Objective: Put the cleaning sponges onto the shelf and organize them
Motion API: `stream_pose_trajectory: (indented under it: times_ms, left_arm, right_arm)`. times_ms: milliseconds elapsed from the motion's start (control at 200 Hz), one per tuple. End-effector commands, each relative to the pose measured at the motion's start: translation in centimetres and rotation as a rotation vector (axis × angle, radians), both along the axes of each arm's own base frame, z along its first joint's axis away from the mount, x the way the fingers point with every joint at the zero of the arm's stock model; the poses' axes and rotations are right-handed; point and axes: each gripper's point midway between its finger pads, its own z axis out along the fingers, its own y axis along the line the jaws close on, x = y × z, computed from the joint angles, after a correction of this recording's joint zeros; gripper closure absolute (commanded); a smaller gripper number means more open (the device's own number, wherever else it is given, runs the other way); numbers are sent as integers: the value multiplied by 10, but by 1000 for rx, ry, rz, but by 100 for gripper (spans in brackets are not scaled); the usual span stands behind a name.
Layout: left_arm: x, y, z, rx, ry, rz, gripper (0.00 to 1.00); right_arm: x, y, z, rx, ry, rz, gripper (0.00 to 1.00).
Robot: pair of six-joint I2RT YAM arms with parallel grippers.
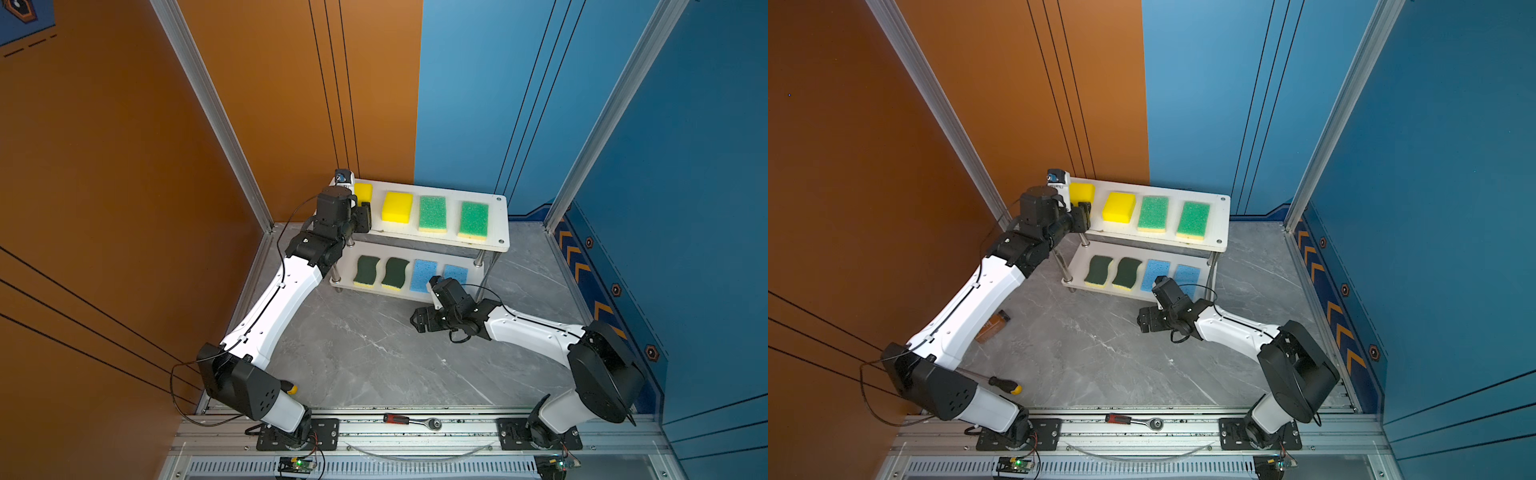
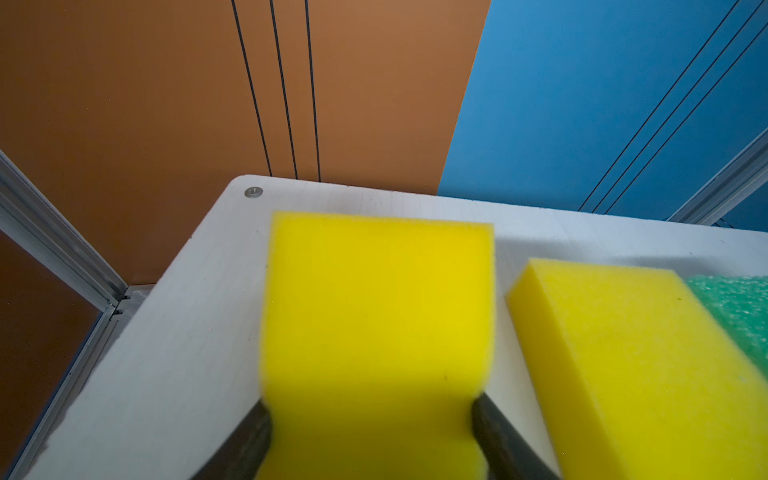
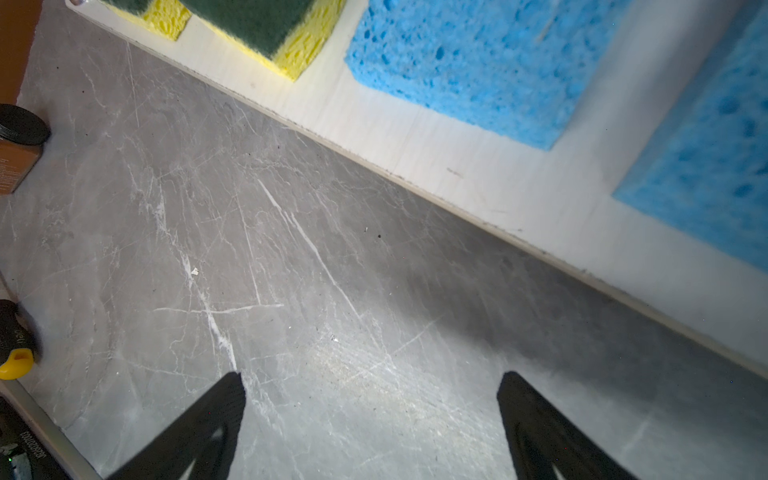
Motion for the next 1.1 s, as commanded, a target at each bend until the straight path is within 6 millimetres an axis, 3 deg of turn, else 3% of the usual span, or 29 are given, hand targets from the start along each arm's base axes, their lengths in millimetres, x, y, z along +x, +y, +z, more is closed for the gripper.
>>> stream_pose_trajectory:
  times_ms: [0, 531, 676, 926, 1032, 1097]
  left_arm:
    - [-5, 1, -2, 10, 1, 10, 37]
    - [-4, -2, -5, 13, -12, 7, 28]
    - [-8, -3, 0, -7, -22, -5, 20]
    - [-14, -4, 10, -30, -39, -19, 18]
    - [-16, -4, 12, -32, -43, -21, 15]
    - [-18, -4, 14, -37, -48, -22, 7]
  right_arm:
    - [2, -1, 8, 10, -16, 2, 6]
    - [1, -6, 15, 11, -37, -6, 5]
    - [1, -8, 21, 18, -49, -7, 5]
    - [-1, -13, 25, 15, -56, -8, 5]
    - [-3, -14, 28, 18, -60, -4, 5]
    - [-4, -14, 31, 21, -66, 8, 4]
